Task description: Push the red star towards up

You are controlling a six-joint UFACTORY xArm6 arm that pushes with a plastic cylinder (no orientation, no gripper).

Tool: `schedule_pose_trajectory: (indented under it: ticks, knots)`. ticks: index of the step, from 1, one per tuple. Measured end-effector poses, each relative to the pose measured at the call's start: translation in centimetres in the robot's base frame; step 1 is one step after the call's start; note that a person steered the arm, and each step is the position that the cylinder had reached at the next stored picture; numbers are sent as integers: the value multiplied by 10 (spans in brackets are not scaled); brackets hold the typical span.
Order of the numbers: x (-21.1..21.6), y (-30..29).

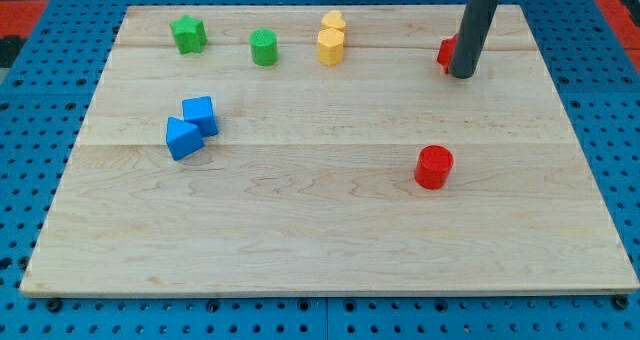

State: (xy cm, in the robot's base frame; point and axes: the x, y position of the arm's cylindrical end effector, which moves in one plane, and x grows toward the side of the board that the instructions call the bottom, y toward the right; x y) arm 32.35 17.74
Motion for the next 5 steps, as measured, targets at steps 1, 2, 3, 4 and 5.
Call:
schedule_pose_trajectory:
  ticks: [1,2,3,4,5]
  knots:
    - [-4,0]
    - [-12,0]
    - [-25,0]
    - [-23,-3]
    - [-17,-48]
